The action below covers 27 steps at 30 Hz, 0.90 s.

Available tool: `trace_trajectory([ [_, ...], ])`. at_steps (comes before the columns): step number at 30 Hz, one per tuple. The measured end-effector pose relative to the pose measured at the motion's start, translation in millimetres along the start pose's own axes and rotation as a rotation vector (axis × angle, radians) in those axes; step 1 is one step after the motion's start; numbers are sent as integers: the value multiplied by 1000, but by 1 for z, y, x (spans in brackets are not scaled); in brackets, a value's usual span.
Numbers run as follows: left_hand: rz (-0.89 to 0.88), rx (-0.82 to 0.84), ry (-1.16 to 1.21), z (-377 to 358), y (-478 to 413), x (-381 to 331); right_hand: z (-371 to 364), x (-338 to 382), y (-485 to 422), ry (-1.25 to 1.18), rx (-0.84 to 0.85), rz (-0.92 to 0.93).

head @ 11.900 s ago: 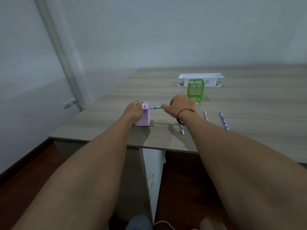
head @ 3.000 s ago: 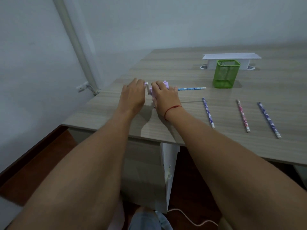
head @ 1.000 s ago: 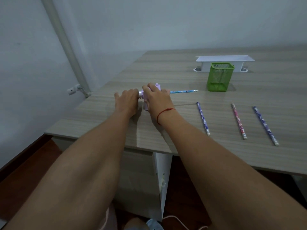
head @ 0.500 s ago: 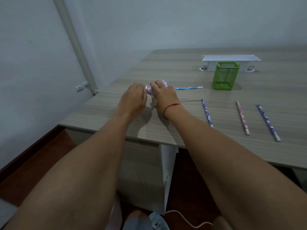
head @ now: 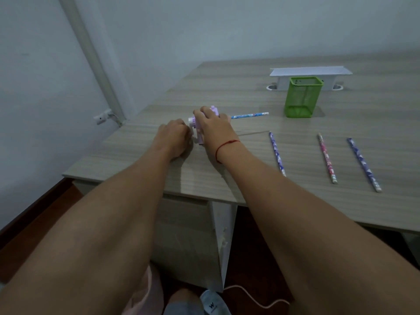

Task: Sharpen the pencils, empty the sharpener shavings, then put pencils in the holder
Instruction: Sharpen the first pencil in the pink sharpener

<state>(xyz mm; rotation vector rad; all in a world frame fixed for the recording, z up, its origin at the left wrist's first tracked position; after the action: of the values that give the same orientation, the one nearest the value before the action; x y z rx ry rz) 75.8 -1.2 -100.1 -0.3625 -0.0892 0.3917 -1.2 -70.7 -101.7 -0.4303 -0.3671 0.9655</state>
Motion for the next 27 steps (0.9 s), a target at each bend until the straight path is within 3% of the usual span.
trace_trajectory([
  [7,103,29,-116,3,-23,7,7,2,1,62,49,-6],
  [11,157,-34,-12,17,-34,11,13,3,3,15,32,-24],
  [18,-244,-311,-116,49,-12,-2,12,5,2,50,97,-30],
  [27,-199,-277,62,34,26,-5,5,3,-3,-3,111,-45],
])
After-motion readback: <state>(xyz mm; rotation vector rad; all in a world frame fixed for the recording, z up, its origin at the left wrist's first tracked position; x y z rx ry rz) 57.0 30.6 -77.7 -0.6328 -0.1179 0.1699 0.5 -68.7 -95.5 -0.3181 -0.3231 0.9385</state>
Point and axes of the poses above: each hand's wrist, its own y-axis away from the middle knuckle, its own z-axis out of the back of the hand, x = y × z, the point moved 6 cm from there along -y, towards the middle knuckle, and after that the axes turned 1 degree about y, right-handed, at the moved point
